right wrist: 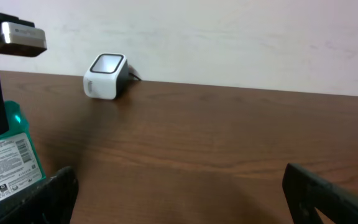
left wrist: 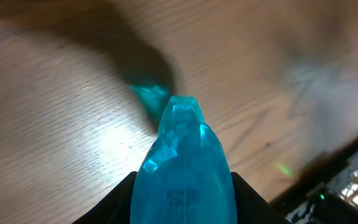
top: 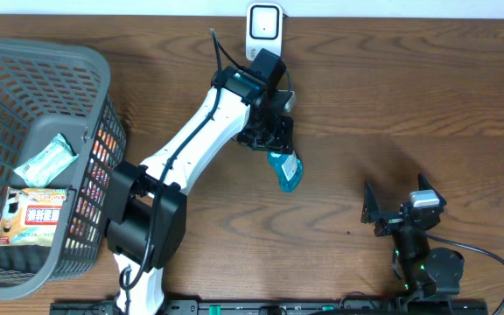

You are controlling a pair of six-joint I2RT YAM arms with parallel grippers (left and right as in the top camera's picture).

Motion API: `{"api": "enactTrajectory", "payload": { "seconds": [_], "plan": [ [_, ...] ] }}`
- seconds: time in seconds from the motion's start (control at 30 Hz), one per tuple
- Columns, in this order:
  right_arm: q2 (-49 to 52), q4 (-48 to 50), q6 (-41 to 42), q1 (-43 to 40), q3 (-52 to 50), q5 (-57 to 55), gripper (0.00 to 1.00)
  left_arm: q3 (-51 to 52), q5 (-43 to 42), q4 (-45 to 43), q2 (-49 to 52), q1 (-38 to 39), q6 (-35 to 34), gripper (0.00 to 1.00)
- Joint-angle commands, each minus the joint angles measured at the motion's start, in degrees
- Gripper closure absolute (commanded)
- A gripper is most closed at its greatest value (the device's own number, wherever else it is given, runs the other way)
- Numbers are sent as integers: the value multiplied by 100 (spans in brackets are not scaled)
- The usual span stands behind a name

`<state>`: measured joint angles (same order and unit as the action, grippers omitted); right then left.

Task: Scan the item barcode
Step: 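Carry the blue bottle to the white scanner with the left gripper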

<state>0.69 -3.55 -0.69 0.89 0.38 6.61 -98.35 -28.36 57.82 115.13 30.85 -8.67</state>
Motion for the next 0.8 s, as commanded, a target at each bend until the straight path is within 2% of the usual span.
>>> {"api": "enactTrajectory", "payload": {
  "seconds": [0.0, 0.77],
  "plan": [
    [-31, -15, -48, 37, -7, -11, 1, -87, -490, -13, -111, -17, 422, 64],
    [-31, -15, -48, 37, -7, -9, 1, 31, -863, -98, -111, 85, 651, 64]
  ]
}}
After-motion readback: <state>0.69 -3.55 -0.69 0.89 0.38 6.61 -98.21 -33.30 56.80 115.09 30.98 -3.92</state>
